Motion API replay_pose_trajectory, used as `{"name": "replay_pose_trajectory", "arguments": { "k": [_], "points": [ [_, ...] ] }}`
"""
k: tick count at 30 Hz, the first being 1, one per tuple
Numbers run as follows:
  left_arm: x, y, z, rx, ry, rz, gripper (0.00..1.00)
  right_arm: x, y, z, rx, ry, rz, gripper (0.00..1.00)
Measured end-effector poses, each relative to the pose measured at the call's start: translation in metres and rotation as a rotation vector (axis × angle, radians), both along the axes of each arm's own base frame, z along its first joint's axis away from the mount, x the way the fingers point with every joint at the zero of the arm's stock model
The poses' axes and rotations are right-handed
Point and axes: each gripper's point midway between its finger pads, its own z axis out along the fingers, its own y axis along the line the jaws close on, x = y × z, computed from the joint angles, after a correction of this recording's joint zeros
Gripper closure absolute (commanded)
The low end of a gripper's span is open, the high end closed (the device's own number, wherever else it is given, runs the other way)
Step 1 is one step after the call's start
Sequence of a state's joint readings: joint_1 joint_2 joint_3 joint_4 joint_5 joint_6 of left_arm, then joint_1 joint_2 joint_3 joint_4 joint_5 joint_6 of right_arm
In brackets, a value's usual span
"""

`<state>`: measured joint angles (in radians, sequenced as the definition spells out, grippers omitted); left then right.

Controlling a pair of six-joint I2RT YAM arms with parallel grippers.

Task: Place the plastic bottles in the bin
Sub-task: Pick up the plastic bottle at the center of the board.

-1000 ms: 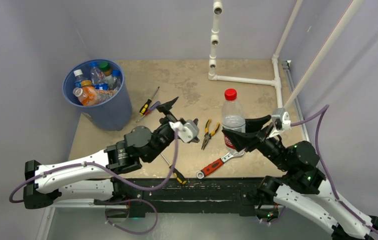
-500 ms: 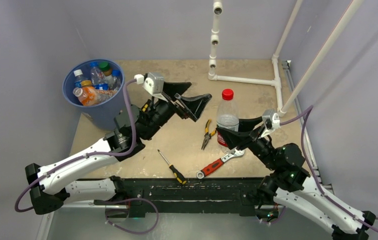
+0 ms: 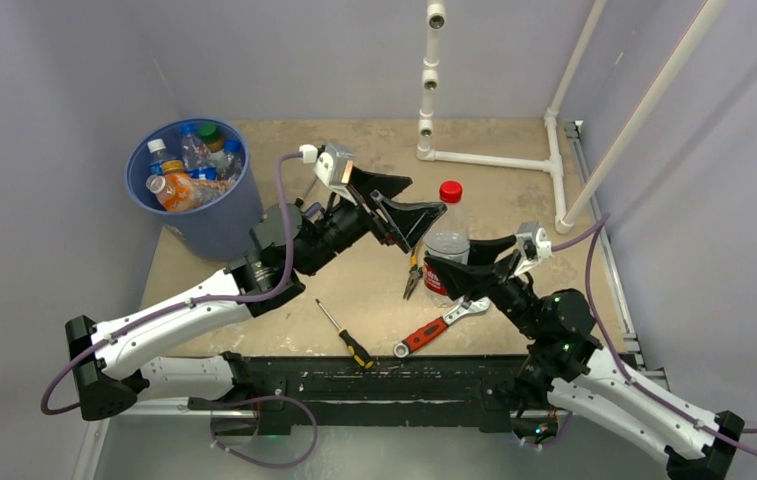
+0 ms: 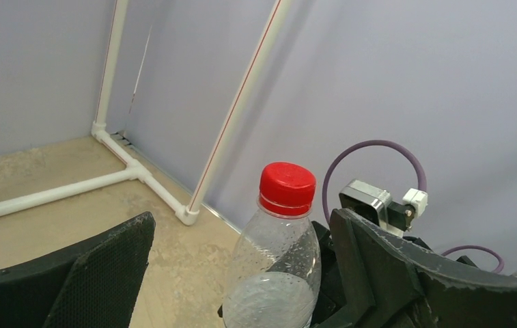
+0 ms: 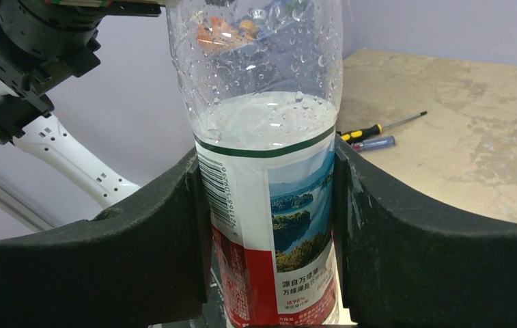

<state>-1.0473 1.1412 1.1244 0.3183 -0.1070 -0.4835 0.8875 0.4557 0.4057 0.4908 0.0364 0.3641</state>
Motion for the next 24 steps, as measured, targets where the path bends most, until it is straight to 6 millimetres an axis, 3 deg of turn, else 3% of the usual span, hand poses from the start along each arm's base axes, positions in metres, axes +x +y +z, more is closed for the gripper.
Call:
{"name": "replay_pose_trajectory", "arguments": {
  "k": [4, 7, 13, 16, 18, 21, 24],
  "points": [
    [-0.003, -0.002, 0.002, -0.005, -0.011, -0.020, 0.03, 0.004, 0.007, -0.002, 0.007, 0.013, 0.009, 0.60],
    [-0.006, -0.007, 0.003, 0.002, -0.021, -0.045, 0.11, 0.008, 0.012, -0.008, -0.007, 0.030, 0.011, 0.60],
    [-0.003, -0.019, 0.003, 0.047, -0.021, -0.063, 0.44, 0.011, 0.017, -0.015, -0.026, 0.045, 0.013, 0.60],
    [-0.001, -0.022, -0.002, 0.070, -0.017, -0.062, 0.54, 0.011, 0.017, -0.015, -0.025, 0.044, 0.014, 0.61],
    [0.001, -0.022, -0.005, 0.081, -0.012, -0.058, 0.52, 0.011, 0.017, -0.014, -0.025, 0.043, 0.016, 0.60],
    [0.002, -0.023, -0.007, 0.092, -0.005, -0.059, 0.33, 0.011, 0.018, -0.015, -0.026, 0.043, 0.017, 0.60],
    [0.003, -0.026, -0.010, 0.111, 0.010, -0.060, 0.35, 0.011, 0.019, -0.016, -0.031, 0.046, 0.019, 0.60]
  ]
}}
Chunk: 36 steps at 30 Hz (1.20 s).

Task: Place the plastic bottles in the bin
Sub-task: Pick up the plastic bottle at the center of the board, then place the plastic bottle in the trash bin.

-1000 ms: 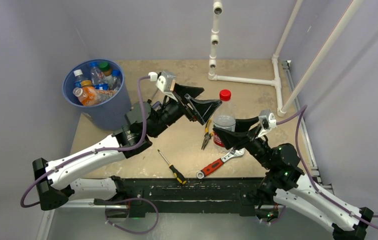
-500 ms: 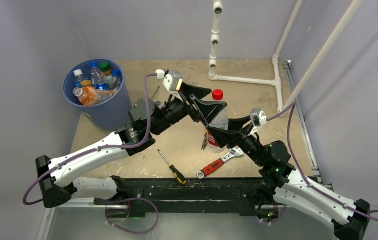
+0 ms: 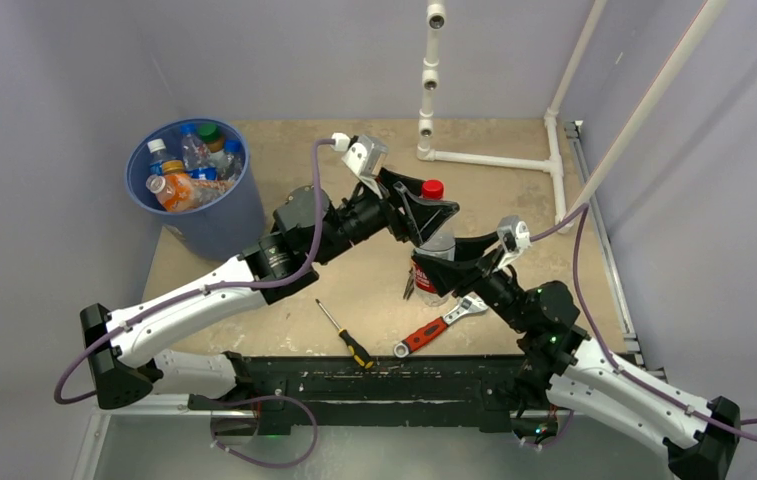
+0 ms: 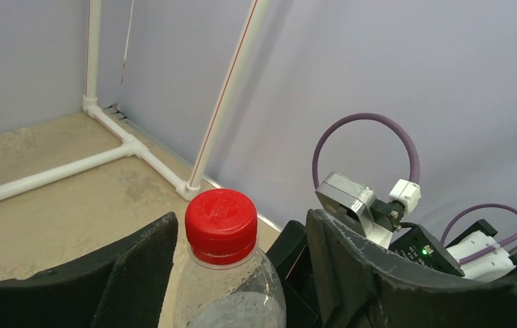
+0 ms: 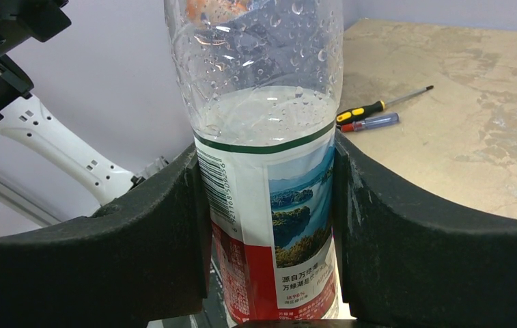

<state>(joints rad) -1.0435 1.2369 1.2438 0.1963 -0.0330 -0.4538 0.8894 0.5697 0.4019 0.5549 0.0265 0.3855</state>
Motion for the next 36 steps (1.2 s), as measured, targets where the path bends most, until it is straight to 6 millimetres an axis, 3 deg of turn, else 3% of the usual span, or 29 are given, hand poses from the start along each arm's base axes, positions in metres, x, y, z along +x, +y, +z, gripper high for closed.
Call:
{"name": "replay_pose_trajectory", "arguments": {
  "k": [2, 6, 8, 10, 12, 16, 18, 20, 22, 27, 31, 33, 36],
  "points": [
    [0.001, -0.002, -0.002, 0.008, 0.004, 0.000, 0.49, 0.000, 0.001, -0.001, -0.003, 0.001, 0.001, 0.60],
    [0.006, -0.003, -0.008, 0.027, 0.018, 0.019, 0.86, -0.001, 0.002, -0.001, -0.007, 0.000, 0.009, 0.59],
    [0.007, -0.002, -0.008, 0.030, 0.021, 0.024, 1.00, -0.001, 0.002, -0.003, -0.013, 0.004, 0.011, 0.46],
    [0.007, -0.002, -0.008, 0.034, 0.021, 0.029, 1.00, -0.001, 0.003, -0.003, -0.015, 0.004, 0.014, 0.22],
    [0.007, -0.001, -0.007, 0.040, 0.024, 0.032, 1.00, -0.002, 0.003, -0.001, -0.017, 0.006, 0.016, 0.04],
    [0.014, 0.008, -0.007, 0.084, 0.009, 0.087, 1.00, -0.002, 0.003, 0.007, -0.030, 0.015, 0.017, 0.01],
    [0.018, 0.022, -0.009, 0.137, -0.008, 0.144, 1.00, -0.003, 0.001, 0.015, -0.039, 0.017, 0.015, 0.01],
    [0.023, 0.047, -0.003, 0.193, -0.040, 0.232, 1.00, -0.005, -0.002, 0.024, -0.044, 0.012, 0.012, 0.01],
    [0.027, 0.086, 0.016, 0.225, -0.086, 0.360, 1.00, -0.010, -0.009, 0.037, -0.038, -0.010, 0.007, 0.01],
    [0.019, 0.218, 0.104, 0.170, -0.207, 0.754, 1.00, -0.023, -0.027, 0.058, 0.000, -0.069, -0.005, 0.01],
    [0.001, 0.317, 0.148, 0.115, -0.236, 1.055, 1.00, -0.020, -0.026, 0.053, -0.011, -0.062, -0.011, 0.01],
    [-0.005, 0.347, 0.157, 0.115, -0.244, 1.168, 1.00, -0.017, -0.021, 0.043, -0.030, -0.046, -0.009, 0.01],
    [-0.005, 0.361, 0.163, 0.176, -0.281, 1.267, 1.00, -0.013, -0.015, 0.031, -0.055, -0.027, -0.003, 0.01]
  ]
}}
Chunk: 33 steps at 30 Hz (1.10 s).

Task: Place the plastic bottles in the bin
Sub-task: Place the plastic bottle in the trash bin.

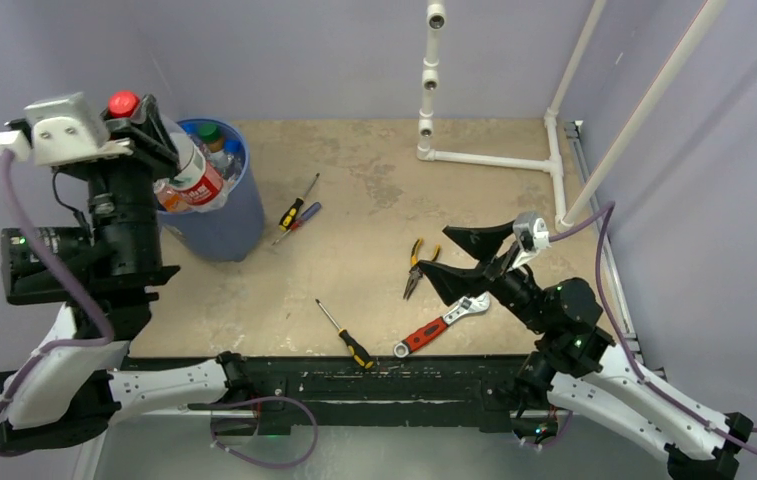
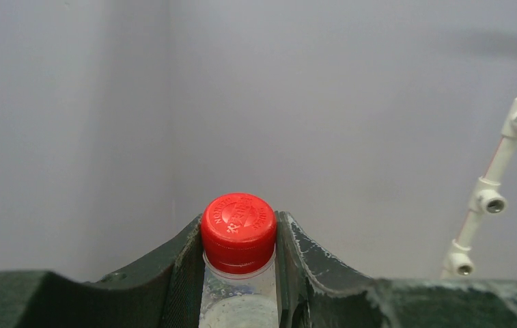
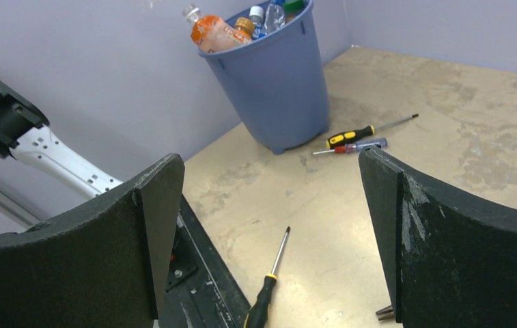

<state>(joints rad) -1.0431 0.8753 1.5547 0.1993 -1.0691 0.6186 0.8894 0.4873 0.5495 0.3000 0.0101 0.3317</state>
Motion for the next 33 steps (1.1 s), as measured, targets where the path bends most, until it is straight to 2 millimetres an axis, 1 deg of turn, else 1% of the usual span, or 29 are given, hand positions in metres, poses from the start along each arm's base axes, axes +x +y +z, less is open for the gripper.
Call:
{"name": "replay_pose_trajectory", "arguments": {
  "k": [2, 3, 8, 11, 14, 16, 17, 18, 21, 24, 28, 30, 33],
  "points": [
    [0.006, -0.005, 0.006, 0.064, -0.001, 0.049, 1.00, 0.001, 0.002, -0.004, -0.008, 0.006, 0.001, 0.01],
    [0.009, -0.011, 0.010, 0.095, -0.002, 0.068, 1.00, 0.002, 0.003, -0.005, -0.008, 0.005, 0.002, 0.01],
    [0.031, -0.049, 0.035, 0.230, -0.033, 0.132, 1.00, -0.001, 0.007, -0.003, -0.001, -0.011, 0.027, 0.01],
    [0.045, -0.074, 0.045, 0.294, -0.044, 0.143, 1.00, -0.003, 0.011, -0.002, -0.002, -0.020, 0.049, 0.01],
    [0.063, -0.087, 0.052, 0.330, -0.039, 0.147, 1.00, -0.004, 0.013, -0.003, -0.008, -0.021, 0.061, 0.01],
    [0.089, -0.079, 0.054, 0.323, -0.028, 0.175, 1.00, -0.005, 0.014, -0.003, -0.011, -0.022, 0.070, 0.01],
    [0.103, -0.071, 0.049, 0.317, -0.012, 0.196, 1.00, -0.006, 0.014, -0.003, -0.010, -0.025, 0.073, 0.01],
    [0.114, -0.063, 0.043, 0.314, 0.006, 0.211, 1.00, -0.008, 0.013, -0.001, -0.007, -0.029, 0.076, 0.01],
    [0.152, -0.040, 0.016, 0.282, 0.077, 0.233, 1.00, -0.012, 0.007, 0.004, 0.008, -0.042, 0.074, 0.01],
    [0.181, -0.024, -0.008, 0.228, 0.129, 0.236, 1.00, -0.017, 0.001, 0.012, 0.032, -0.062, 0.071, 0.01],
    [0.210, 0.001, -0.037, 0.159, 0.182, 0.276, 1.00, -0.019, -0.002, 0.015, 0.044, -0.072, 0.072, 0.01],
    [0.219, 0.014, -0.051, 0.136, 0.213, 0.328, 1.00, -0.019, -0.001, 0.015, 0.041, -0.071, 0.073, 0.01],
    [0.231, 0.027, -0.078, 0.110, 0.273, 0.387, 1.00, -0.019, -0.001, 0.013, 0.037, -0.068, 0.075, 0.01]
  ]
}}
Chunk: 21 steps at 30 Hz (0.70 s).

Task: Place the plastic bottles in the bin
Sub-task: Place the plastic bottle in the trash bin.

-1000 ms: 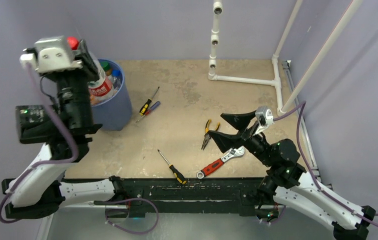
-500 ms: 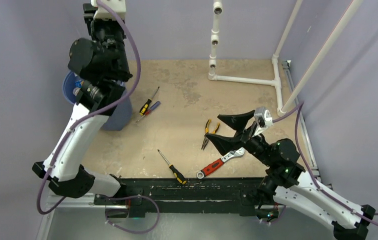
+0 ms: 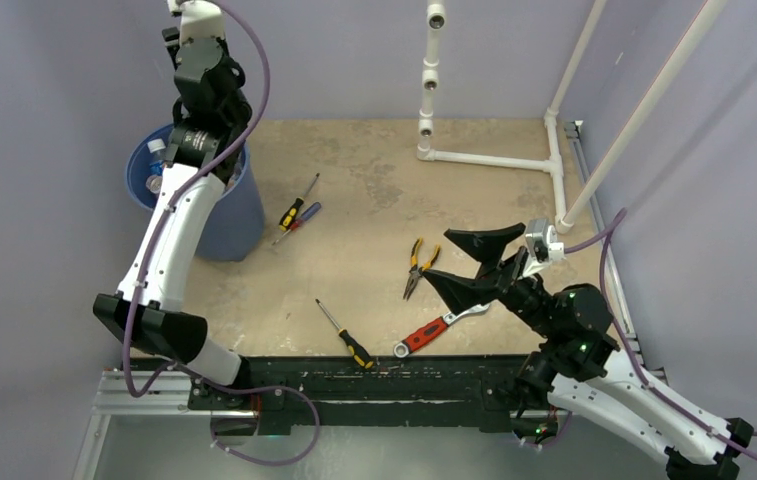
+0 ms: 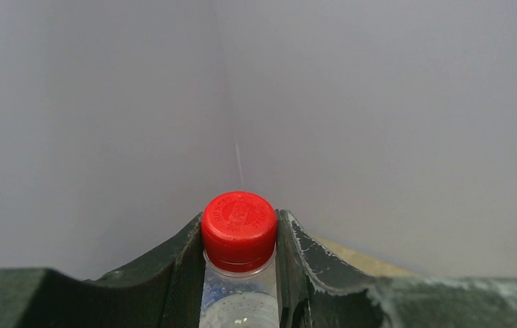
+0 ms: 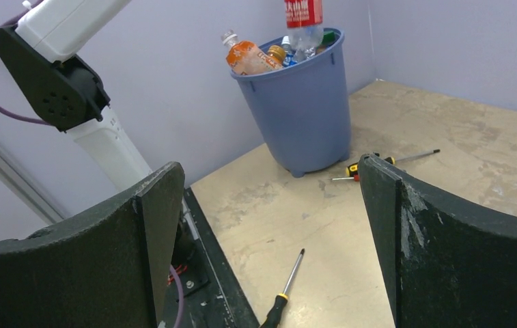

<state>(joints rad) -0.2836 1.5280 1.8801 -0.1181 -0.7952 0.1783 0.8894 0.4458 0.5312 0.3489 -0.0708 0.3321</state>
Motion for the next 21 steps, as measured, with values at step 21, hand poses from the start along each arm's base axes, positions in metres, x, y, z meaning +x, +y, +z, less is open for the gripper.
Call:
{"name": "replay_pose_trajectory", "arguments": {
  "k": [21],
  "points": [
    [-0.005, 0.110, -0.119, -0.418, -0.034, 0.087, 1.00, 0.005, 0.007, -0.014, -0.031, 0.025, 0.000, 0.01]
  ]
}}
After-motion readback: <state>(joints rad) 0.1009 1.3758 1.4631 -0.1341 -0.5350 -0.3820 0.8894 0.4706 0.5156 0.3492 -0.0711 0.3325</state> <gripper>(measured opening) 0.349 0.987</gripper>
